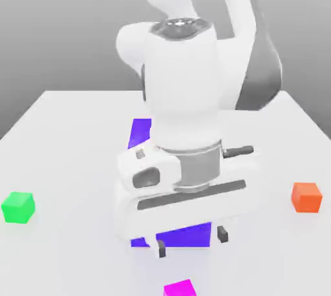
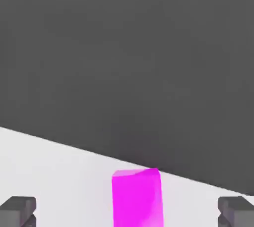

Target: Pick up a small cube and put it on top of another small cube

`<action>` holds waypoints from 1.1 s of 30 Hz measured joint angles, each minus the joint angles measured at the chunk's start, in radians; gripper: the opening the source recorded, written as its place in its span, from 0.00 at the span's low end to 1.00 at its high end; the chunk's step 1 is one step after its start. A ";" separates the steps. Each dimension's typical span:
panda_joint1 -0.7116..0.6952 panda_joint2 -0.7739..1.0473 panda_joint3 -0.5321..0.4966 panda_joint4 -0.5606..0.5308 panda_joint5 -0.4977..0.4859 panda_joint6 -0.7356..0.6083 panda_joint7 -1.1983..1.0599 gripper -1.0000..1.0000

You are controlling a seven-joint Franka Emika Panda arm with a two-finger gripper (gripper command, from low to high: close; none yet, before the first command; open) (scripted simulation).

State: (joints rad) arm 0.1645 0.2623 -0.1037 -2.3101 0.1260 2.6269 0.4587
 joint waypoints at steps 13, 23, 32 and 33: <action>-0.013 0.255 0.019 0.034 -0.004 0.162 -0.021 0.00; -0.084 0.005 -0.151 -0.079 -0.036 0.027 0.090 0.00; -0.334 -0.177 -0.467 -0.260 -0.052 0.021 0.306 0.00; -0.376 -0.169 -0.492 -0.269 -0.023 0.032 0.308 0.00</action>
State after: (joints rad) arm -0.2116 0.0929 -0.5954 -2.5786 0.1029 2.6588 0.7666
